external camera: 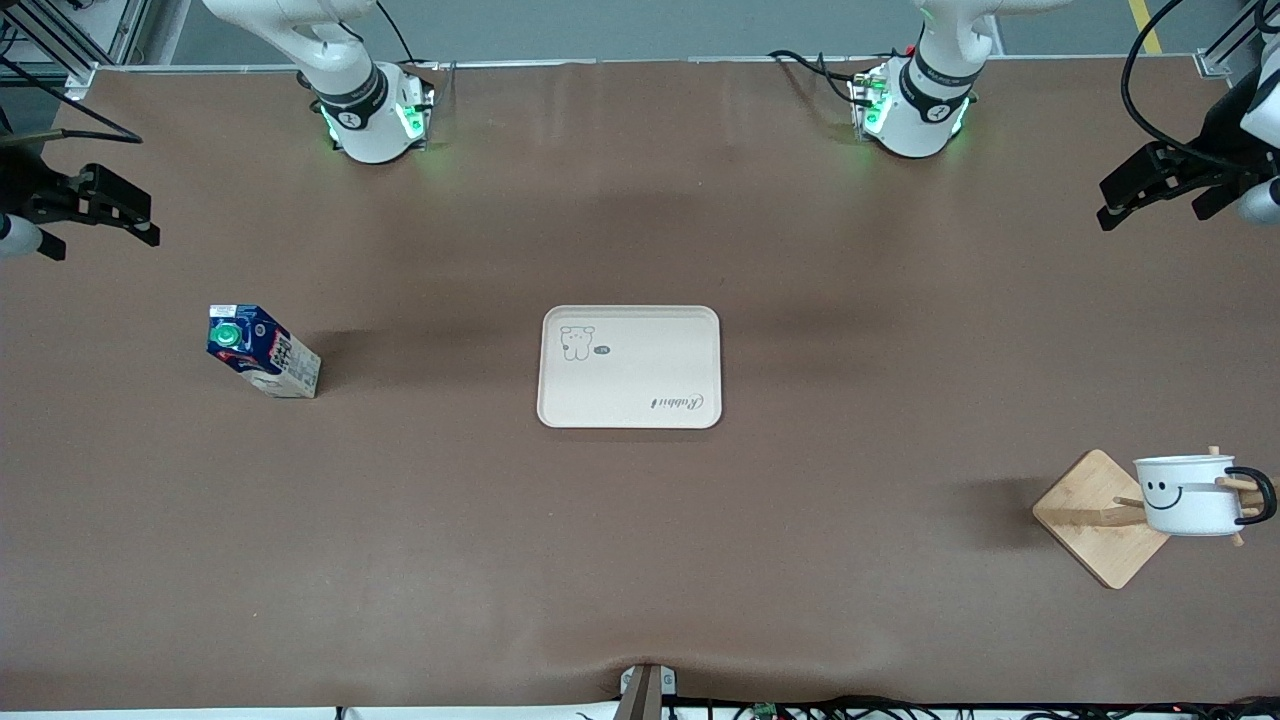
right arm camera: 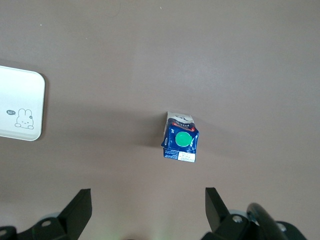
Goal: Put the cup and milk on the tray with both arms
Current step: 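Move the right gripper toward the milk carton while the left gripper reaches the mug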
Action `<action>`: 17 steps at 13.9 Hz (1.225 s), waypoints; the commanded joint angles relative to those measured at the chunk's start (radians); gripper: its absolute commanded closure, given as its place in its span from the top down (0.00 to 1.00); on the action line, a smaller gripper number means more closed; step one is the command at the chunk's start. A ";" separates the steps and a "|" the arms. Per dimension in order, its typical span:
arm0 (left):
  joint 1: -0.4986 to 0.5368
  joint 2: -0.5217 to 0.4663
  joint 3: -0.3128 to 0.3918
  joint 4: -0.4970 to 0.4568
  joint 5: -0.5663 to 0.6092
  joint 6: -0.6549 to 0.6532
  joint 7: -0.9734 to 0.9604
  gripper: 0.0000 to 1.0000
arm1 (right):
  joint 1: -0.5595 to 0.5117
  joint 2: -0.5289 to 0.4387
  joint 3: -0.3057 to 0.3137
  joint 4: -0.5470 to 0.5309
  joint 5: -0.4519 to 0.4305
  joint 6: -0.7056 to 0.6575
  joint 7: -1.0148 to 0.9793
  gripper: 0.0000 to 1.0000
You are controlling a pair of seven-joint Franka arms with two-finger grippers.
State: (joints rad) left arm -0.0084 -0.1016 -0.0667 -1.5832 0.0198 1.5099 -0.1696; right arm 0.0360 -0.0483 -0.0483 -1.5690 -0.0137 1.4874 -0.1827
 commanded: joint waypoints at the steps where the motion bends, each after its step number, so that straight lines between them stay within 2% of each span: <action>1: -0.002 -0.001 0.001 0.006 0.002 0.000 0.018 1.00 | -0.024 -0.022 0.005 -0.019 0.005 0.007 -0.001 1.00; 8: 0.015 0.059 0.002 0.002 0.002 0.013 0.001 1.00 | -0.047 -0.019 0.005 -0.017 0.012 0.001 0.074 1.00; 13: 0.048 0.062 0.002 -0.115 0.002 0.214 -0.036 1.00 | -0.064 0.056 0.007 0.012 0.041 -0.001 0.066 1.00; 17: 0.085 0.062 0.004 -0.259 0.012 0.461 -0.038 1.00 | -0.087 0.067 0.005 0.014 0.047 0.004 0.065 1.00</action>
State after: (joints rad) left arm 0.0629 -0.0160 -0.0631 -1.7559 0.0199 1.8571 -0.1959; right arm -0.0157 0.0130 -0.0518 -1.5690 0.0157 1.4927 -0.1221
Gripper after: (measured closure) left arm 0.000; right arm 0.000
